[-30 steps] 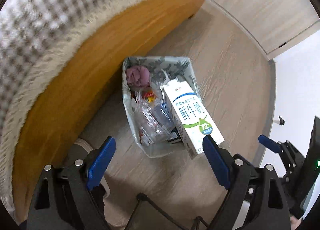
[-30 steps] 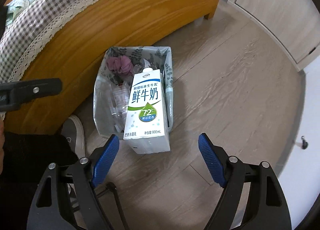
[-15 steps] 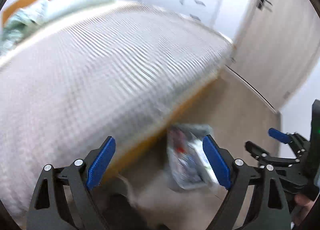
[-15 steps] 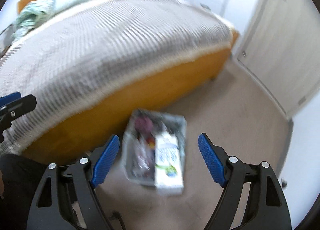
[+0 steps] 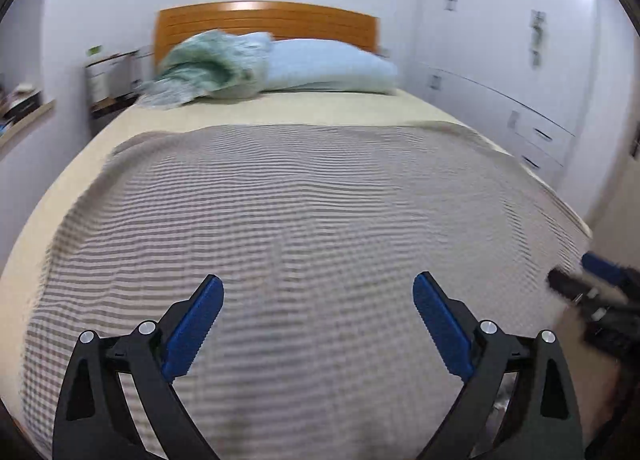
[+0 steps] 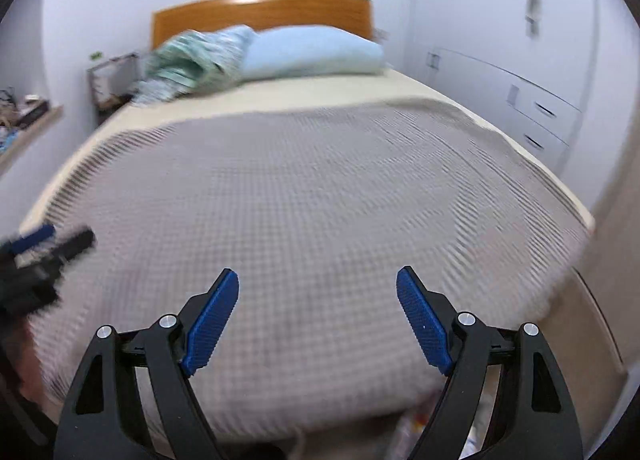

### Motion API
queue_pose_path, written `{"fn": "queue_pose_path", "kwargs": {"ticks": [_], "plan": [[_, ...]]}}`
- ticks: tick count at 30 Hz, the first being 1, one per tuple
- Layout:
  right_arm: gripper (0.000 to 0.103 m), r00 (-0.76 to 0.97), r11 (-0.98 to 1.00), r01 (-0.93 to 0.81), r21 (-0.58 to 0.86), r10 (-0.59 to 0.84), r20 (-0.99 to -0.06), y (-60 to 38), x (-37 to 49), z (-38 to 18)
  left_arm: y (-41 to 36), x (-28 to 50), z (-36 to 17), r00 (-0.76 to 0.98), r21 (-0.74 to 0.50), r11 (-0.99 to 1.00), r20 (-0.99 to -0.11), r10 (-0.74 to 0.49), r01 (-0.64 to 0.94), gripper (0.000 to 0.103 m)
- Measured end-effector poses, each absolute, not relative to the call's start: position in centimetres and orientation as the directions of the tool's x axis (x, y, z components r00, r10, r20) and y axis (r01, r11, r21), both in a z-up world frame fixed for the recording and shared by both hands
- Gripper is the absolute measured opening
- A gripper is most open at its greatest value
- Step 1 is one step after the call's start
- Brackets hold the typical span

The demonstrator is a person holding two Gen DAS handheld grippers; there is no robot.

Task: Collect trash
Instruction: 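Move both open tools from the wastebasket back over the bed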

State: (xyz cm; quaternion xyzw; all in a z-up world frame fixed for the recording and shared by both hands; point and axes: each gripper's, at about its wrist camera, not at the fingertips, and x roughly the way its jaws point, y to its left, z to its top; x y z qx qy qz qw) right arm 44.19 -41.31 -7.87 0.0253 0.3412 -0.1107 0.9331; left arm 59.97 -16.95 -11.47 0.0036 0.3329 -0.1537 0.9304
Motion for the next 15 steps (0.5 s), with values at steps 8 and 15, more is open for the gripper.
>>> {"fn": "queue_pose_path", "kwargs": {"ticks": [8, 15], "plan": [[0.078, 0.79, 0.993, 0.119, 0.004, -0.092, -0.606, -33.7, 55.5, -10.2, -7.4, 69.0, -10.8, 0.792, -0.099, 0.99, -0.594, -0.142, 0.103, 0.093], [0.078, 0.838, 0.998, 0.051, -0.021, -0.054, -0.543, -29.8, 61.9, -11.4, -3.7, 74.0, -10.5, 0.849, -0.115, 0.989, -0.509, -0.138, 0.092, 0.095]]}}
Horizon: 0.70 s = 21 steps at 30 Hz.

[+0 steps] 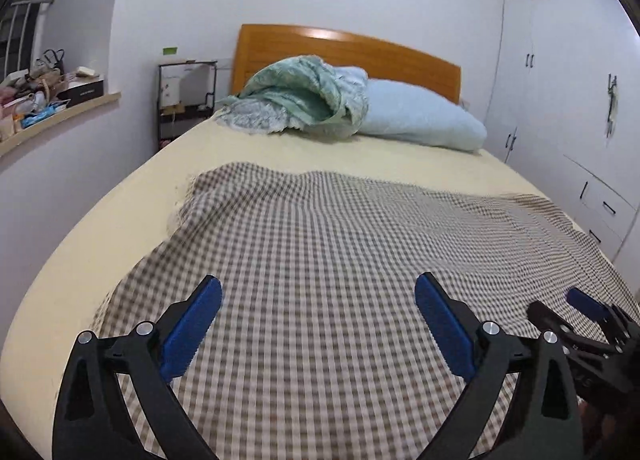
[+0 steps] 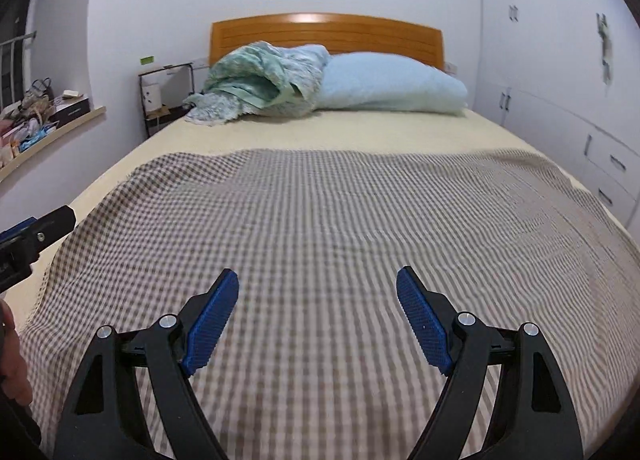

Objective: Collect trash

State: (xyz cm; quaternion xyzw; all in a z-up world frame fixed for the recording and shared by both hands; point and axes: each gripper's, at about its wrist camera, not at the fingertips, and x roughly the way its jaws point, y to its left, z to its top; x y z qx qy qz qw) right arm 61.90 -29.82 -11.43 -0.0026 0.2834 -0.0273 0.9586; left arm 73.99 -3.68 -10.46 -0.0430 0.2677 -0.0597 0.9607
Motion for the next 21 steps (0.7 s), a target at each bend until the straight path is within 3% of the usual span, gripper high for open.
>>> {"fn": "queue_pose_path", "kwargs": {"ticks": [7, 16, 21], "plan": [[0.078, 0.852, 0.997, 0.056, -0.052, -0.075, -0.518, -30.7, 64.6, -11.9, -5.0, 75.8, -11.1, 0.895, 0.008, 0.994, -0.437, -0.092, 0.106, 0.095], [0.078, 0.939, 0.993, 0.114, -0.014, -0.112, -0.325, -32.4, 62.9, -11.4, -5.9, 76.4, -11.5, 0.92, 0.005, 0.993, -0.377, -0.106, 0.116, 0.095], [0.078, 0.943, 0.994, 0.111, -0.007, -0.108, -0.314, -32.4, 62.6, -11.4, -5.6, 75.6, -11.1, 0.927, -0.006, 0.993, -0.359, -0.109, 0.115, 0.095]]}}
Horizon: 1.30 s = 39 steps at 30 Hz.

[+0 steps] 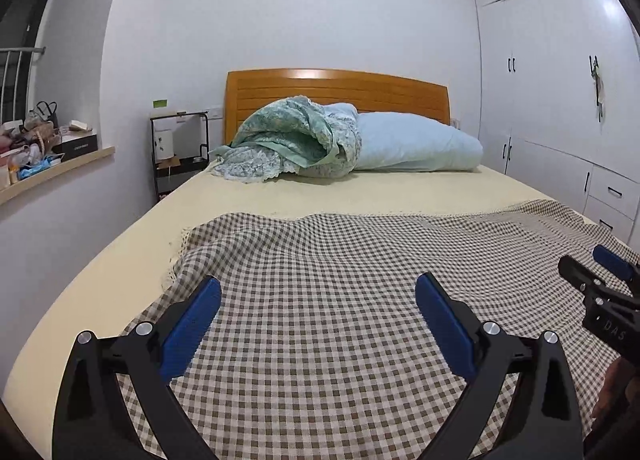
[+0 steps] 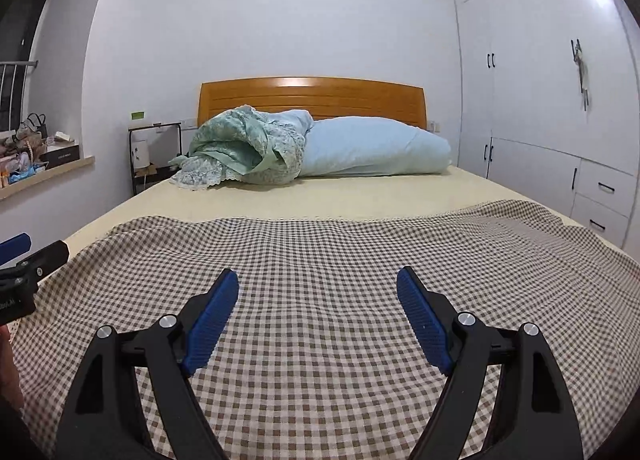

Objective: Collect trash

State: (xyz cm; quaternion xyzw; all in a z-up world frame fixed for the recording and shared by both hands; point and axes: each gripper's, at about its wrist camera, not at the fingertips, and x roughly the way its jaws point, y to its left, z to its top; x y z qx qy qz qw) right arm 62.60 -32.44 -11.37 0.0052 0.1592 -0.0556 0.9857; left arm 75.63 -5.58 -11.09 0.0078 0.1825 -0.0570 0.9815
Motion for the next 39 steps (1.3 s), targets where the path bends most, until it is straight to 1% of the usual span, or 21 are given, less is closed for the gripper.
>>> {"fn": "queue_pose_path", "kwargs": {"ticks": [6, 13, 15, 17, 19, 22, 25, 28, 32, 34, 37, 39], "plan": [[0.078, 0.937, 0.992, 0.122, -0.037, -0.128, -0.326, -32.1, 61.4, -11.8, -5.3, 73.7, -10.4, 0.936, -0.023, 0.994, -0.334, -0.109, 0.108, 0.095], [0.078, 0.944, 0.99, 0.129, -0.059, -0.141, -0.299, -31.4, 55.9, -12.0, -5.0, 68.5, -8.7, 0.943, -0.056, 0.991, -0.306, -0.129, 0.118, 0.095], [0.087, 0.945, 0.989, 0.138, -0.05, -0.146, -0.293, -31.4, 54.3, -11.9, -4.8, 66.5, -8.5, 0.945, -0.063, 0.99, -0.298, -0.137, 0.123, 0.095], [0.087, 0.948, 0.987, 0.156, -0.037, -0.16, -0.273, -31.4, 52.3, -11.6, -4.8, 64.3, -8.3, 0.946, -0.057, 0.99, -0.293, -0.143, 0.132, 0.095], [0.087, 0.947, 0.986, 0.165, -0.021, -0.165, -0.276, -31.7, 50.4, -11.3, -4.8, 62.0, -8.1, 0.946, -0.037, 0.99, -0.292, -0.138, 0.133, 0.095], [0.087, 0.944, 0.984, 0.176, 0.009, -0.167, -0.283, -32.2, 47.4, -10.5, -4.8, 57.9, -7.6, 0.948, -0.019, 0.99, -0.287, -0.136, 0.136, 0.096], [0.087, 0.942, 0.983, 0.177, 0.056, -0.153, -0.3, -32.7, 44.3, -9.8, -4.5, 53.1, -6.6, 0.946, -0.048, 0.988, -0.286, -0.153, 0.146, 0.096], [0.087, 0.933, 0.982, 0.168, 0.085, -0.13, -0.336, -32.8, 41.2, -9.1, -4.2, 48.2, -5.7, 0.947, -0.075, 0.987, -0.278, -0.16, 0.145, 0.096], [0.087, 0.924, 0.99, 0.136, 0.041, -0.112, -0.367, -31.9, 37.1, -7.9, -3.7, 41.6, -4.3, 0.952, -0.103, 0.984, -0.255, -0.169, 0.146, 0.096], [0.087, 0.925, 0.991, 0.135, 0.016, -0.121, -0.361, -31.4, 34.7, -7.0, -3.6, 37.8, -3.4, 0.961, -0.084, 0.987, -0.231, -0.152, 0.136, 0.096], [0.087, 0.929, 0.992, 0.125, 0.019, -0.11, -0.353, -30.6, 31.0, -5.4, -3.5, 33.4, -2.4, 0.971, -0.052, 0.994, -0.215, -0.105, 0.095, 0.096], [0.087, 0.933, 0.992, 0.122, -0.006, -0.117, -0.342, -29.8, 28.3, -4.5, -3.5, 30.1, -1.9, 0.972, -0.058, 0.994, -0.21, -0.104, 0.094, 0.096]]}}
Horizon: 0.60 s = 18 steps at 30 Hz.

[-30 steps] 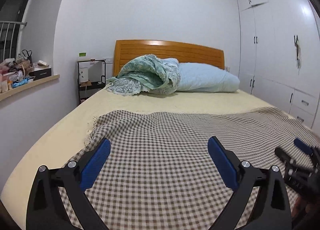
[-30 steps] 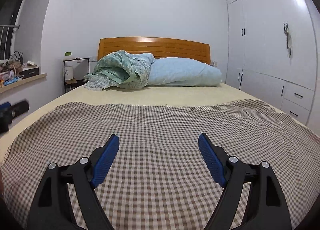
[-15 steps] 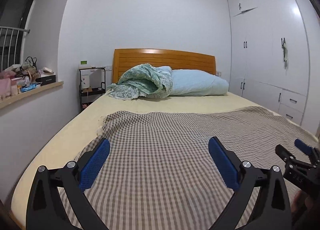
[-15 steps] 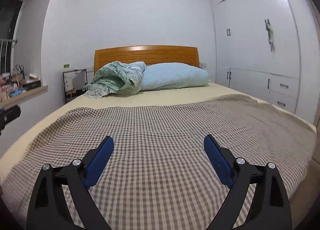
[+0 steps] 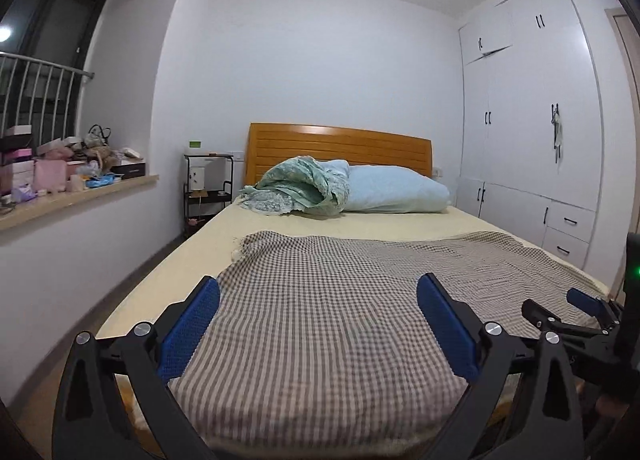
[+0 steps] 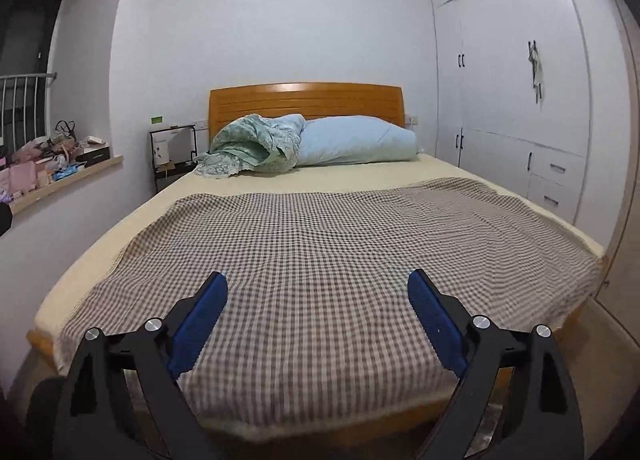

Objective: Collect trash

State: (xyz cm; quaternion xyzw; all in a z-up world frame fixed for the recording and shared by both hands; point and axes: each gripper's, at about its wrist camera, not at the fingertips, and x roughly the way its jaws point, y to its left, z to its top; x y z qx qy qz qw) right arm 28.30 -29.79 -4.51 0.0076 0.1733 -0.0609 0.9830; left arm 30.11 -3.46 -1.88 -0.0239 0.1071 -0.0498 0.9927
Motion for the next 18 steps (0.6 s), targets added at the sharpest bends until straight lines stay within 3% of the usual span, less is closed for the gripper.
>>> {"fn": "queue_pose_path", "kwargs": {"ticks": [5, 12, 18], "plan": [[0.087, 0.955, 0.992, 0.127, -0.005, -0.124, -0.269, -29.0, 20.7, -2.8, -3.9, 21.6, -0.7, 0.977, -0.016, 0.995, -0.188, -0.102, 0.101, 0.096], [0.087, 0.959, 0.993, 0.097, -0.071, -0.113, -0.261, -27.4, 11.6, -3.0, -4.2, 11.0, -0.1, 0.98, 0.003, 0.997, -0.181, -0.079, 0.081, 0.096], [0.091, 0.958, 0.993, 0.121, 0.016, -0.112, -0.265, -27.5, 4.1, -2.3, -3.9, 2.1, 1.1, 0.988, 0.027, 0.996, -0.124, -0.087, 0.091, 0.096]]}}
